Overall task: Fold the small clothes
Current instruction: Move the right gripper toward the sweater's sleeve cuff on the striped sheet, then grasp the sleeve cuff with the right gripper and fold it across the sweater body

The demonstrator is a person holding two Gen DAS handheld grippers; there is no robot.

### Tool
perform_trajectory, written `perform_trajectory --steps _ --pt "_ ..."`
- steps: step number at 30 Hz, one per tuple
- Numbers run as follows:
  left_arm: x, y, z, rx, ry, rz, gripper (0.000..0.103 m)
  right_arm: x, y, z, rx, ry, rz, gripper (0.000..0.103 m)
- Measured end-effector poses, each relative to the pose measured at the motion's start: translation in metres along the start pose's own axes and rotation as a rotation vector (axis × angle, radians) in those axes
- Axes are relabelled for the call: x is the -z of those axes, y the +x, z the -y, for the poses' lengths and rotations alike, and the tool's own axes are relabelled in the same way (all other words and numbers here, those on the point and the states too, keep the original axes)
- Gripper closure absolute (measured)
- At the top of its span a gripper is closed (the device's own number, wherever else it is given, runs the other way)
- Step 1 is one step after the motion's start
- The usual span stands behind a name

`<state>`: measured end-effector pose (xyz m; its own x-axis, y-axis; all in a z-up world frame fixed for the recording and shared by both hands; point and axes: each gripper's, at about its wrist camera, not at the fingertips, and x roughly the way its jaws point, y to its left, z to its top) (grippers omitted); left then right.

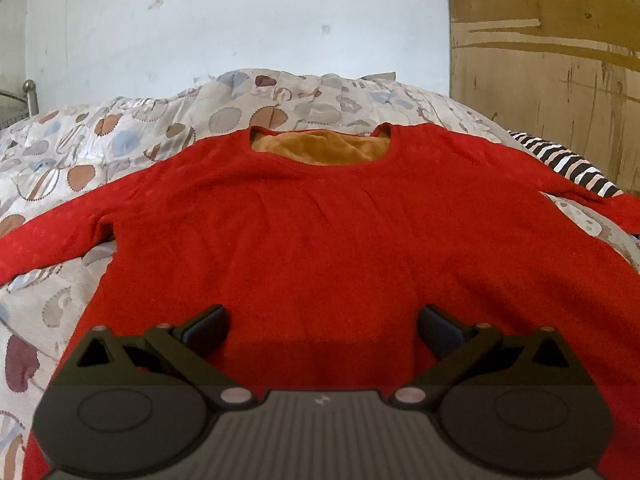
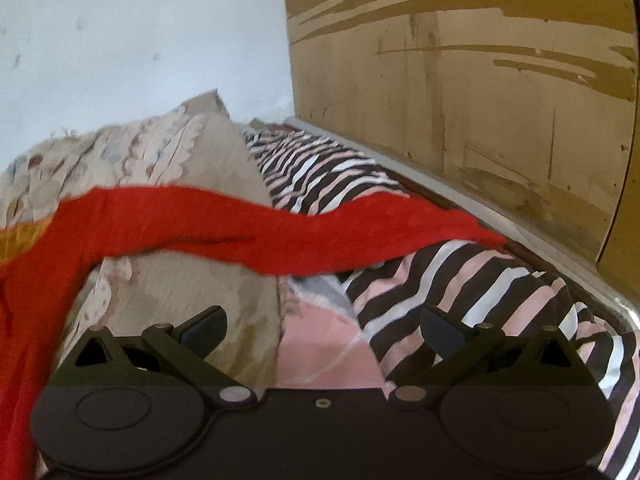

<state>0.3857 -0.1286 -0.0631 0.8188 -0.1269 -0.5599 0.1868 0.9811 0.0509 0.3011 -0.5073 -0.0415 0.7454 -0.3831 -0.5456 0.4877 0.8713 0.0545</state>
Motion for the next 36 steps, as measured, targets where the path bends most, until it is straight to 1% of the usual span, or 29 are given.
perform_trajectory --steps 2,3,5,6,8,12,14,16,17,18,19,22,25,26,29,32,33,34,35,36 --pt "0.001 0.0 -0.002 0.007 -0.007 -0.001 0.0 -0.003 0.004 0.009 -0.04 0.035 0.033 0.0" --pt "0.001 0.0 -0.003 0.01 -0.011 0.0 0.0 -0.005 0.008 0.012 -0.044 0.049 0.037 0.0" --pt "0.002 0.0 -0.004 0.014 -0.016 0.002 0.0 -0.01 0.015 0.02 -0.011 0.101 0.034 0.0" --pt "0.002 0.0 -0.004 0.014 -0.016 0.003 0.0 -0.012 0.018 0.024 -0.019 0.132 0.026 0.0" --pt "0.003 0.0 -0.003 0.011 -0.014 0.005 0.0 -0.016 0.026 0.035 -0.045 0.221 0.02 0.0" --pt "0.003 0.0 -0.003 0.011 -0.015 0.006 0.0 -0.021 0.041 0.058 -0.015 0.377 0.047 0.0" --pt "0.003 0.0 -0.003 0.011 -0.014 0.006 0.0 -0.024 0.052 0.073 -0.001 0.49 0.047 0.001" --pt "0.003 0.0 -0.003 0.011 -0.014 0.007 0.0 -0.03 0.059 0.08 0.012 0.557 0.07 0.001" --pt "0.003 0.0 -0.003 0.011 -0.015 0.007 0.0 -0.034 0.061 0.08 0.024 0.565 0.076 0.001" --pt "0.004 0.0 -0.003 0.011 -0.015 0.006 0.0 -0.039 0.065 0.079 0.043 0.565 0.076 0.004" --pt "0.004 -0.001 -0.003 0.012 -0.015 0.007 0.0 -0.042 0.07 0.079 0.061 0.567 0.071 0.01" --pt "0.003 -0.001 -0.003 0.014 -0.018 0.009 0.0 -0.047 0.081 0.082 0.134 0.615 0.042 0.019" --pt "0.004 -0.001 -0.004 0.014 -0.018 0.01 0.0 -0.052 0.09 0.085 0.219 0.623 0.028 0.025" --pt "0.004 -0.001 -0.004 0.014 -0.019 0.01 0.0 -0.052 0.093 0.088 0.236 0.63 0.023 0.025" --pt "0.004 -0.001 -0.004 0.016 -0.021 0.011 0.0 -0.048 0.093 0.101 0.22 0.722 0.048 0.024" --pt "0.004 -0.001 -0.004 0.015 -0.02 0.012 0.0 -0.048 0.101 0.111 0.211 0.731 0.031 0.027" --pt "0.004 -0.001 -0.004 0.016 -0.021 0.012 0.0 -0.048 0.104 0.112 0.216 0.724 0.016 0.034" --pt "0.004 -0.001 -0.004 0.016 -0.021 0.012 0.0 -0.048 0.107 0.113 0.232 0.713 0.0 0.053" --pt "0.004 -0.001 -0.005 0.017 -0.022 0.012 0.0 -0.048 0.108 0.115 0.244 0.713 -0.005 0.061" --pt "0.004 -0.001 -0.004 0.017 -0.022 0.012 0.0 -0.046 0.108 0.116 0.236 0.73 0.007 0.072"
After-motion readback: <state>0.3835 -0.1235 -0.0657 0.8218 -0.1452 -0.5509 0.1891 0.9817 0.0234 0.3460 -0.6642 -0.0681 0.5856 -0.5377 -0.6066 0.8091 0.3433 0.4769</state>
